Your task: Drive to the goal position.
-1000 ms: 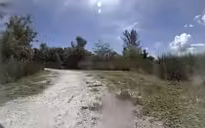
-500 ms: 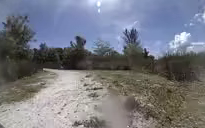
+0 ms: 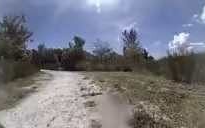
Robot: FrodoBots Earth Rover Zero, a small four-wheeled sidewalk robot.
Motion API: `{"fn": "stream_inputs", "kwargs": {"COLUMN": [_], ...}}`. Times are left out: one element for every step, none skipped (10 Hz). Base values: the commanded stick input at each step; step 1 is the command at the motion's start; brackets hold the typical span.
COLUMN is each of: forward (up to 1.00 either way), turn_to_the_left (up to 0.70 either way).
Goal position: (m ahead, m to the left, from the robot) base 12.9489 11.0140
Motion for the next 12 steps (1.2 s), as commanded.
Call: {"fn": "stream_inputs", "kwargs": {"forward": [0.70, 0.70, 0.70, 0.70, 0.70, 0.70, 0.70, 0.70, 0.70, 0.70, 0.70, 0.70], "turn_to_the_left": [0.35, 0.35, 0.35, 0.26, 0.01, 0.00, 0.00, 0.00, 0.13, 0.35, 0.35, 0.34]}}
